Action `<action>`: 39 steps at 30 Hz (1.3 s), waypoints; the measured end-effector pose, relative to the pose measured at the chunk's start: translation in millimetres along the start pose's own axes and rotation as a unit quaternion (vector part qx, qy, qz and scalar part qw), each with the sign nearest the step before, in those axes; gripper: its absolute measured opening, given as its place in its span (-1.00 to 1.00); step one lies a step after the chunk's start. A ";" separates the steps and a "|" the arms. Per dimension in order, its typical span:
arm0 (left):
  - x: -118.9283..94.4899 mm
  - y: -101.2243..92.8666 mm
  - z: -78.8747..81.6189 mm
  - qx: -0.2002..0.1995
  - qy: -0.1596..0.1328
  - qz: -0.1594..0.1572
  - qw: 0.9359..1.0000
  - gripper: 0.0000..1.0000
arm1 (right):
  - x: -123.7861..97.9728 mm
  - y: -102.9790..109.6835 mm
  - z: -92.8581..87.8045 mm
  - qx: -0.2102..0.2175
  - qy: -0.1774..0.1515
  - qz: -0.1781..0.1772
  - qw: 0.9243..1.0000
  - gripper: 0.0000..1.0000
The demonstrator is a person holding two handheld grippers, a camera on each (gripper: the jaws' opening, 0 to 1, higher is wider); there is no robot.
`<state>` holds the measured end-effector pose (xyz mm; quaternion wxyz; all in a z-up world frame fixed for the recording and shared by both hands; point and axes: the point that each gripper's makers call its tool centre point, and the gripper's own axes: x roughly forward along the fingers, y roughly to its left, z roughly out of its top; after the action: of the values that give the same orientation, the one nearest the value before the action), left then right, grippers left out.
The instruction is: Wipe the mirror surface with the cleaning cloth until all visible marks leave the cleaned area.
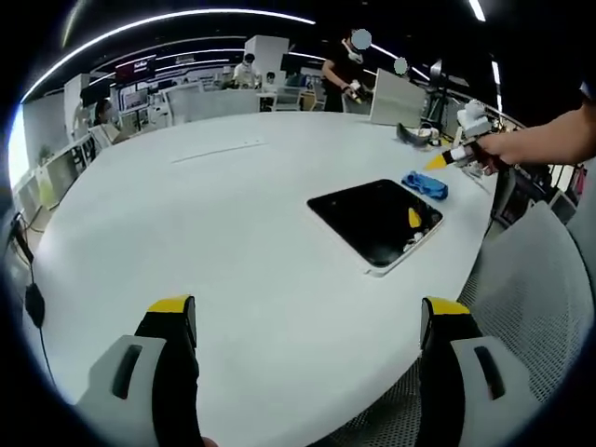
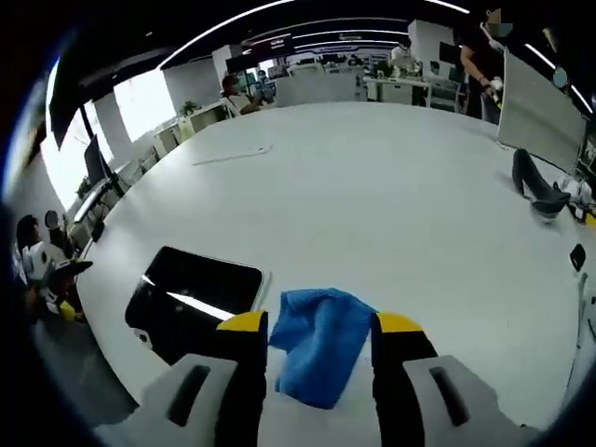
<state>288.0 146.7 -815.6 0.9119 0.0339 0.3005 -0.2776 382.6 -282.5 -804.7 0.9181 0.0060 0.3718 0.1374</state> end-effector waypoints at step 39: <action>-5.0 8.8 10.3 -0.013 -0.032 0.015 0.999 0.98 | -51.7 7.3 -49.5 -0.040 -0.066 0.027 0.997 0.95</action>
<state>294.7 154.2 -805.3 0.9254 0.0179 0.2738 -0.2615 311.5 -293.3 -804.6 0.9360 -0.0116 0.3046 0.1759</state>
